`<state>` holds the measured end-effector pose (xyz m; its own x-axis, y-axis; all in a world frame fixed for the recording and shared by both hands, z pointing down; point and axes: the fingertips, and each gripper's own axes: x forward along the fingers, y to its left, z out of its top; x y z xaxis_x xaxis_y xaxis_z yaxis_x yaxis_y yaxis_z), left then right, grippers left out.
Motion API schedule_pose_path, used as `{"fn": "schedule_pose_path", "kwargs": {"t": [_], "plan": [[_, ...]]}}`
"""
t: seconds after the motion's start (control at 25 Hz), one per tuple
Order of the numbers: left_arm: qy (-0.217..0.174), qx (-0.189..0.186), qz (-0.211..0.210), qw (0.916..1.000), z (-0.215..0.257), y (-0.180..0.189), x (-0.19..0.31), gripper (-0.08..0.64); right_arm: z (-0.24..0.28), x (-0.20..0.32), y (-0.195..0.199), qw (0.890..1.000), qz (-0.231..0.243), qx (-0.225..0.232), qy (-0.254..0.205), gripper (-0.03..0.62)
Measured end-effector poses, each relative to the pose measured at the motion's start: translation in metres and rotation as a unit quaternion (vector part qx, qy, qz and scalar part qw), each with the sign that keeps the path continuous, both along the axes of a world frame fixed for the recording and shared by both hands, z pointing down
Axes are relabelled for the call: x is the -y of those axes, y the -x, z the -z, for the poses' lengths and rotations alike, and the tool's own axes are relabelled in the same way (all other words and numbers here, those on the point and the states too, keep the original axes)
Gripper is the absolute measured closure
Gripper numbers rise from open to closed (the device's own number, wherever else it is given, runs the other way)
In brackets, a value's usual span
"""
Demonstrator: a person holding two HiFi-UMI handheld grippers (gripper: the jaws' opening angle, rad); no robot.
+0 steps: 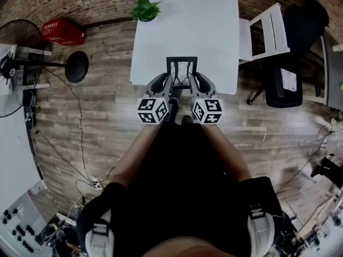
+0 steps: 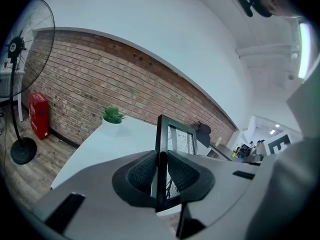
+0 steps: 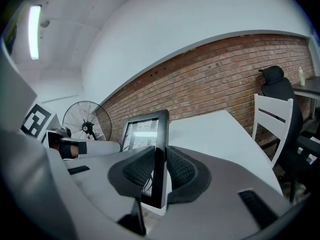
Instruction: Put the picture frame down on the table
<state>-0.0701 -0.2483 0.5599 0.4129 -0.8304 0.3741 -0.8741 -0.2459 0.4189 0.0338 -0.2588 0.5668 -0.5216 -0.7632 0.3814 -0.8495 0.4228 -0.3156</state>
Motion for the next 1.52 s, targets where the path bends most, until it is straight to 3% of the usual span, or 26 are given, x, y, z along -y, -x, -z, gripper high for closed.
{"fn": "schedule_pose_path", "kwargs": {"t": [0.48,1.52], "plan": [[0.050,-0.010,-0.029,0.9983,-0.045,-0.006,0.048,0.482,-0.042,0.043,-0.005,0.998,-0.021,-0.011,0.051,0.525],[0.137,0.016,-0.050,0.9891,-0.135,-0.003,0.106,0.482,-0.131,0.098,-0.001,0.989,-0.041,-0.040,0.135,0.525]]}}
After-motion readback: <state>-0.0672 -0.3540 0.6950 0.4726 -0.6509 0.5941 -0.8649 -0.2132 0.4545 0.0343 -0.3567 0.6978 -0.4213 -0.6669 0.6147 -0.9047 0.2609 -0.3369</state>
